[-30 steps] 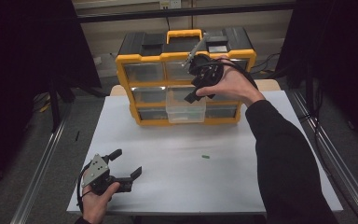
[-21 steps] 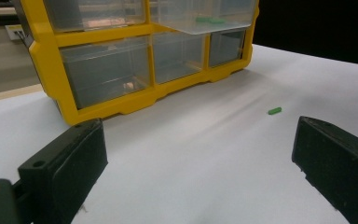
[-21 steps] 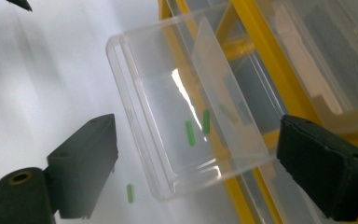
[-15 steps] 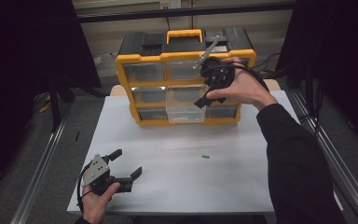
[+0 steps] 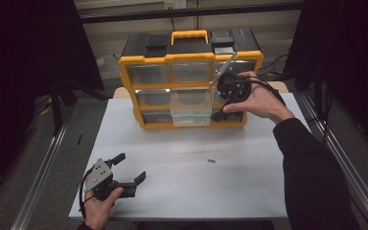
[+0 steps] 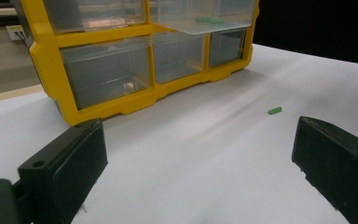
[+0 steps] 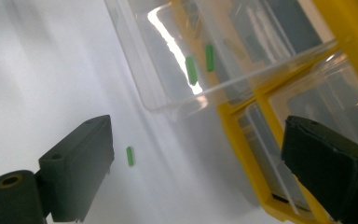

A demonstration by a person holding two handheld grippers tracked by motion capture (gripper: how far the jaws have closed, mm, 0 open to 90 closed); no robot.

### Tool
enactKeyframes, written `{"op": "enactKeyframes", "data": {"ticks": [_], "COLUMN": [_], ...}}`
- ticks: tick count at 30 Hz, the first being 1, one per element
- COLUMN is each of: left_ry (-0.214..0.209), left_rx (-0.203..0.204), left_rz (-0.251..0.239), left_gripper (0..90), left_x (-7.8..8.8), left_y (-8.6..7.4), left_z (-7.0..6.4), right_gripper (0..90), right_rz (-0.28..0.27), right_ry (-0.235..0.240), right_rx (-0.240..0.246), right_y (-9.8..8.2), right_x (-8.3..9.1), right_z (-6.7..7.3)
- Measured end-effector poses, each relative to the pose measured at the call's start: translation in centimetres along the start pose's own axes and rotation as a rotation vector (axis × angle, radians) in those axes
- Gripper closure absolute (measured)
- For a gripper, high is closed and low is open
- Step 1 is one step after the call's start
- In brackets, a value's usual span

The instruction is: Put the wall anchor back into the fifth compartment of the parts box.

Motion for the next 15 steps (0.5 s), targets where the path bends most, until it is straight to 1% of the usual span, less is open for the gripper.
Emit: {"op": "enactKeyframes", "data": {"ticks": [3, 5, 6, 7, 8, 9, 10, 11, 12, 13, 15], "left_ry": [0.009, 0.009, 0.003, 0.001, 0.008, 0.009, 0.009, 0.001, 0.0, 0.005, 0.004], "left_rx": [-0.01, -0.008, 0.0, -0.002, -0.011, -0.013, -0.013, -0.004, -0.005, -0.008, -0.008], "left_rz": [0.004, 0.002, 0.0, 0.002, 0.005, 0.006, 0.006, 0.002, 0.003, 0.007, 0.006], "left_gripper": [3.1, 3.1, 3.1, 3.1, 3.1, 3.1, 3.1, 3.1, 3.1, 3.1, 3.1], "left_x": [0.0, 0.0, 0.0, 0.0, 0.0, 0.1, 0.0, 0.0, 0.0, 0.0, 0.0], "left_y": [0.0, 0.0, 0.0, 0.0, 0.0, 0.0, 0.0, 0.0, 0.0, 0.0, 0.0], "left_z": [0.1, 0.0, 0.0, 0.0, 0.0, 0.1, 0.1, 0.0, 0.0, 0.0, 0.0], "right_gripper": [8.4, 8.4, 8.3, 8.9, 9.8, 10.1, 10.6, 10.4, 10.3, 10.4, 10.3], "right_rz": [0.014, 0.011, 0.008, 0.01, 0.008, 0.008, 0.011, 0.009, 0.01, 0.015, 0.018], "right_ry": [0.001, 0.003, 0.002, 0.006, 0.002, -0.002, 0.004, 0.006, -0.002, 0.009, 0.009], "right_rx": [-0.004, 0.01, 0.006, 0.004, 0.002, 0.015, 0.013, 0.021, 0.025, 0.022, 0.026], "right_y": [-0.5, -0.7, -0.8, -1.0, -1.1, -1.2, -1.4, -1.5, -1.6, -1.8, -2.0], "right_x": [-0.4, -0.5, -0.6, -0.6, -0.8, -0.9, -1.1, -1.2, -1.4, -1.6, -2.0], "right_z": [0.3, 0.4, 0.6, 0.7, 0.9, 1.1, 1.2, 1.2, 1.3, 1.5, 1.6]}}
Point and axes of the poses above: each handheld gripper's, and its own axes: x roughly backward along the jaws, y roughly out of its top, z roughly to its left, the point moved 2 cm from there along -x, roughly forward along the jaws, and after that the axes turned 6 degrees about -x, right-handed, at the moved point
